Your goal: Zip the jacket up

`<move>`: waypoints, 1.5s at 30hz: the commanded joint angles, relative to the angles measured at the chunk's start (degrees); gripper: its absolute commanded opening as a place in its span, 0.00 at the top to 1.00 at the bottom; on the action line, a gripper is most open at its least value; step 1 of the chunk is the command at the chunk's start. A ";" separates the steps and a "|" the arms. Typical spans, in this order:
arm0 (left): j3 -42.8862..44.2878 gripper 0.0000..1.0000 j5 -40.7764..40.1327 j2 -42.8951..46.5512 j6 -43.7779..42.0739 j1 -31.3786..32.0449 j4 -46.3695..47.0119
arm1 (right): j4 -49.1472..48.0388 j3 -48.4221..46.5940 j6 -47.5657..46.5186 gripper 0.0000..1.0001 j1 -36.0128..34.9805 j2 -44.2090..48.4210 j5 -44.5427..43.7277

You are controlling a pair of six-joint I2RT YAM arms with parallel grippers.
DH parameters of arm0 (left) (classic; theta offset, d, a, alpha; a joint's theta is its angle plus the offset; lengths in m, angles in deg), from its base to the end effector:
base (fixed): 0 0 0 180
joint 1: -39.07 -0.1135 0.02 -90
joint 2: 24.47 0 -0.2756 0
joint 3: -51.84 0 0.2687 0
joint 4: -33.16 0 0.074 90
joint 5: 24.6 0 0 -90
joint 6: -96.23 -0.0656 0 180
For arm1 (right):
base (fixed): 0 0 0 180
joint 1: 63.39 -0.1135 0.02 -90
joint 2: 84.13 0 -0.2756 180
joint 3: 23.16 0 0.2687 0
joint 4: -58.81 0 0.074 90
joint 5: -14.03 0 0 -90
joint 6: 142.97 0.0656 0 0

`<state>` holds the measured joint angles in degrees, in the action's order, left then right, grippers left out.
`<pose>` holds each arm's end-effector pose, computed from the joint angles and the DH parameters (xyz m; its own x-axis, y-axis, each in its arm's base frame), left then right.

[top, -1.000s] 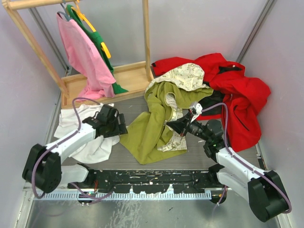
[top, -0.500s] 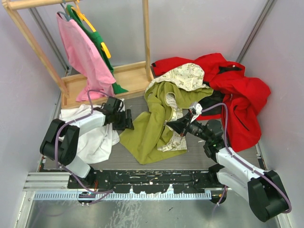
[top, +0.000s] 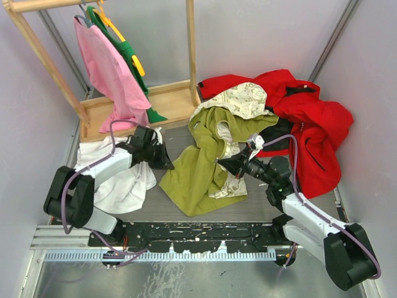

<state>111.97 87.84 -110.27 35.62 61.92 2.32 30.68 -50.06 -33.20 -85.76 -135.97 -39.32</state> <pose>0.2817 -0.1459 0.1597 -0.9410 -0.0957 -0.3245 0.1047 0.8298 -0.5482 0.1884 0.1199 0.2239 -0.2413 0.1942 -0.9508 -0.8234 0.4776 0.3065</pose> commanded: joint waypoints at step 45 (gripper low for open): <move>43.01 1.00 -59.45 -5.00 -2.09 27.40 -37.97 | 31.61 -26.38 -7.09 0.99 5.69 -10.95 -2.93</move>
<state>156.93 29.64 -115.23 28.64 86.23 -40.34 69.30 -79.37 -41.17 -78.57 -149.56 -45.33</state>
